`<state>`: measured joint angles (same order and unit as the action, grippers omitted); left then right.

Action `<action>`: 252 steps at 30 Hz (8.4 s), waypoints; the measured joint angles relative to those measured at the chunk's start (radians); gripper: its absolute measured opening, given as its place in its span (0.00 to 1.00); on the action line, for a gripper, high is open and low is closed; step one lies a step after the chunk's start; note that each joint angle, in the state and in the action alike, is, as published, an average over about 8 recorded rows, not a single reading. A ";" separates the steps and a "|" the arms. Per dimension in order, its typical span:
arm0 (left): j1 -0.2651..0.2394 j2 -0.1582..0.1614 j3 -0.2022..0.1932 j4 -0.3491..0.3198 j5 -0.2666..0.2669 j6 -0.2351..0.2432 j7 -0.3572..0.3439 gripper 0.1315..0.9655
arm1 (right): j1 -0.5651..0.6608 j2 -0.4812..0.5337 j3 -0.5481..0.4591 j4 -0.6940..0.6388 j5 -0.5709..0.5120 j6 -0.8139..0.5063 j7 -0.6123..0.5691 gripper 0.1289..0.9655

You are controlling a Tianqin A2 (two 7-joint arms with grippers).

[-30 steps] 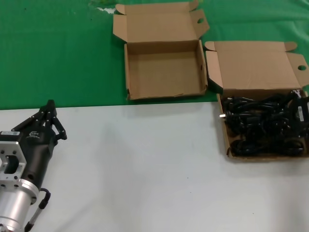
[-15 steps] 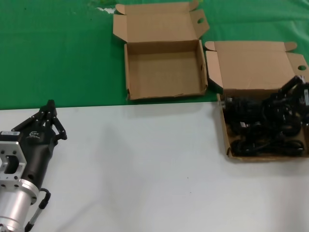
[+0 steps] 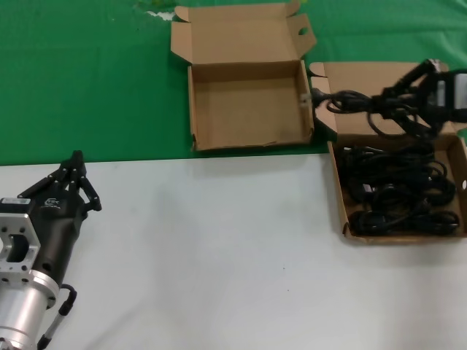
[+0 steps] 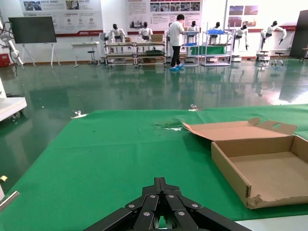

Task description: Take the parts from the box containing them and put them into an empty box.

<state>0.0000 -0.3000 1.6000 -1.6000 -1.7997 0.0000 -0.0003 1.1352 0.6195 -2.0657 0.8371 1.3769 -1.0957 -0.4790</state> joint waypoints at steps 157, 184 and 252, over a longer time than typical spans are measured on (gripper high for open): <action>0.000 0.000 0.000 0.000 0.000 0.000 0.000 0.74 | -0.421 -0.419 0.213 -0.043 0.417 0.743 -0.182 1.00; 0.000 0.000 0.000 0.000 0.000 0.000 0.000 1.00 | -0.910 -0.351 0.386 0.508 0.421 0.984 0.270 1.00; 0.000 0.000 0.000 0.000 0.000 0.000 0.000 1.00 | -1.090 -0.326 0.450 0.712 0.423 1.073 0.437 1.00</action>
<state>0.0000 -0.3000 1.6000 -1.6000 -1.8000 0.0000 0.0000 0.0455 0.2937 -1.6161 1.5486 1.7996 -0.0225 -0.0421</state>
